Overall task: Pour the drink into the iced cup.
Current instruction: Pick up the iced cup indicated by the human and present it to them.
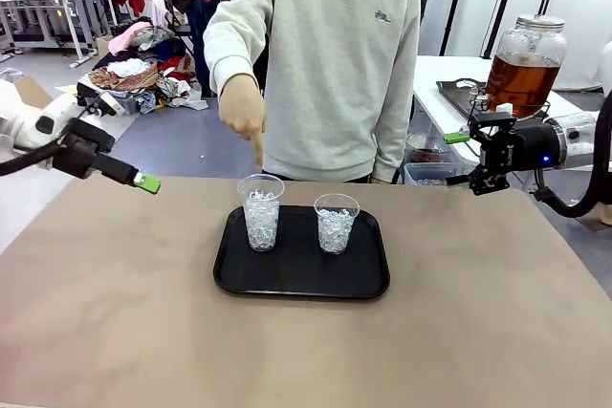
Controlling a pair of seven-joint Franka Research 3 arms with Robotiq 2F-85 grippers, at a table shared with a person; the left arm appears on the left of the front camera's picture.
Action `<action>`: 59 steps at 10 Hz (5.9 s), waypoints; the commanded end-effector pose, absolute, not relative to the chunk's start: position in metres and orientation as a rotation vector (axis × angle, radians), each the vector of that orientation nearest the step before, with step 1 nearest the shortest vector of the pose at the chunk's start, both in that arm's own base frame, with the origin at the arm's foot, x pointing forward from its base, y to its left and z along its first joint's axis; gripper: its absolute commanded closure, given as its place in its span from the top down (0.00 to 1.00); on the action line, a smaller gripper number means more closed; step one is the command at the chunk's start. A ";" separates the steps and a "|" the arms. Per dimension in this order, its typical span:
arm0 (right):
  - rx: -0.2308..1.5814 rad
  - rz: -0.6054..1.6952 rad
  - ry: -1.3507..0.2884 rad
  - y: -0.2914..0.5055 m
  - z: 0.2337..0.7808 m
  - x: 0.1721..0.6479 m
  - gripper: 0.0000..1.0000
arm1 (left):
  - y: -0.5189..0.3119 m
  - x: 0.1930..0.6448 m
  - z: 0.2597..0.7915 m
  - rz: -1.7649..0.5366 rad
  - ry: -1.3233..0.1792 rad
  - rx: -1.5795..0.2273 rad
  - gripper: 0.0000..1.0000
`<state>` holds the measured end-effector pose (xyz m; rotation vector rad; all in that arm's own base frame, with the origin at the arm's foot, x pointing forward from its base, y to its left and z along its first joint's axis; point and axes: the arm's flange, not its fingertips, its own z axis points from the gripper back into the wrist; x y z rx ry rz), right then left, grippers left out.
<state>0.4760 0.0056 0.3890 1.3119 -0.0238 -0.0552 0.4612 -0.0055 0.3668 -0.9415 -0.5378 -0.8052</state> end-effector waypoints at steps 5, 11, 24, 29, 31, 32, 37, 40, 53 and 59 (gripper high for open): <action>1.312 -0.055 -0.028 0.005 0.390 0.477 1.00 | -0.044 0.436 0.354 -0.848 -0.706 -0.729 1.00; 1.312 -0.055 -0.028 0.005 0.390 0.477 1.00 | -0.040 0.444 0.357 -0.833 -0.672 -0.755 1.00; 1.312 -0.055 -0.028 0.005 0.390 0.477 1.00 | -0.093 0.477 0.305 -1.315 -0.908 -0.793 1.00; 1.312 -0.055 -0.028 0.005 0.390 0.477 1.00 | -0.087 0.474 0.310 -1.315 -0.861 -0.809 1.00; 1.312 -0.055 -0.028 0.005 0.390 0.477 1.00 | -0.087 0.474 0.310 -1.315 -0.861 -0.809 1.00; 1.312 -0.055 -0.028 0.005 0.390 0.477 1.00 | -0.088 0.476 0.308 -1.307 -0.871 -0.806 1.00; 1.312 -0.055 -0.028 0.005 0.390 0.477 1.00 | -0.091 0.502 0.283 -1.424 -0.972 -0.815 1.00; 1.312 -0.055 -0.028 0.005 0.390 0.477 1.00 | -0.094 0.512 0.267 -1.387 -1.032 -0.923 1.00; 1.312 -0.055 -0.028 0.005 0.390 0.477 1.00 | -0.130 0.523 0.241 -1.358 -1.100 -0.983 1.00; 1.312 -0.055 -0.028 0.005 0.390 0.477 1.00 | -0.146 0.528 0.234 -1.353 -1.104 -1.005 1.00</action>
